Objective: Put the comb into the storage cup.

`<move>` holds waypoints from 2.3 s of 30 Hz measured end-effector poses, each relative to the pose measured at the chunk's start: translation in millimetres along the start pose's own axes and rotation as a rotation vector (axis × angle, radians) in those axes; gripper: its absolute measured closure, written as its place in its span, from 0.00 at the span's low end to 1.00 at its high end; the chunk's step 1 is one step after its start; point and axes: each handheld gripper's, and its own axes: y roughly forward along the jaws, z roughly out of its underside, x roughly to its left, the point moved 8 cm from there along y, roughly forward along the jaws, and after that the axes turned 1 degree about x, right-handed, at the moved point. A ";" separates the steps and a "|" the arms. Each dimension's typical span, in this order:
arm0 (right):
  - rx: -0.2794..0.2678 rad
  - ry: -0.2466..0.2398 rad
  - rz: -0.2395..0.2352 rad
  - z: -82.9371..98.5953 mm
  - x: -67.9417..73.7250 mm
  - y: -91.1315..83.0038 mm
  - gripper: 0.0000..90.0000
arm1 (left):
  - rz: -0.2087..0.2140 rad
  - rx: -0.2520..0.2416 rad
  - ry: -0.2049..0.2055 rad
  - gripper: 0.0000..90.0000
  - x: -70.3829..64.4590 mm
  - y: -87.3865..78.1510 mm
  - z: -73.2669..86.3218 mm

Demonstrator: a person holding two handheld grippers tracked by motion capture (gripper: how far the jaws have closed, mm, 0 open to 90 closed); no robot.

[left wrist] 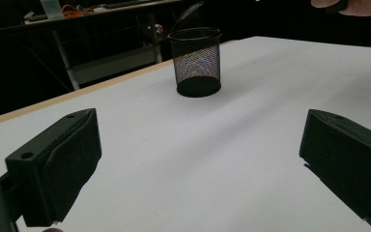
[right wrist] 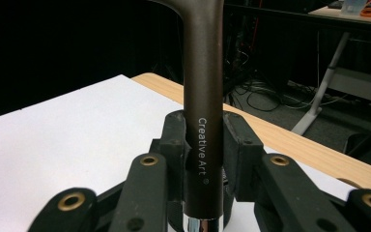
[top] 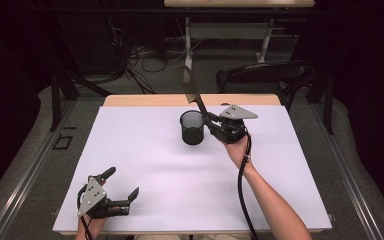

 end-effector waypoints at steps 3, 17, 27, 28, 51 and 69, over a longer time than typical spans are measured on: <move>-0.006 0.004 -0.004 -0.3 0.2 2.9 0.81 | 0.000 0.000 0.000 0.01 0.2 0.0 0.0; -0.024 0.023 -0.010 -2.0 -0.5 15.0 0.81 | 0.000 0.000 -0.002 0.01 0.4 -0.1 0.2; -0.036 0.035 -0.023 -3.0 -1.5 23.6 0.81 | 0.001 0.001 -0.001 0.01 0.6 -0.1 0.3; -0.038 0.036 -0.021 -3.2 -1.8 24.6 0.81 | 0.001 0.001 -0.001 0.01 0.5 0.0 0.3; -0.049 0.056 0.002 -1.5 -11.8 37.6 0.81 | 0.002 0.002 0.000 0.01 0.6 0.1 0.4; -0.055 0.051 -0.001 -6.4 -9.8 49.4 0.81 | 0.002 0.000 0.000 0.01 0.9 -0.4 0.2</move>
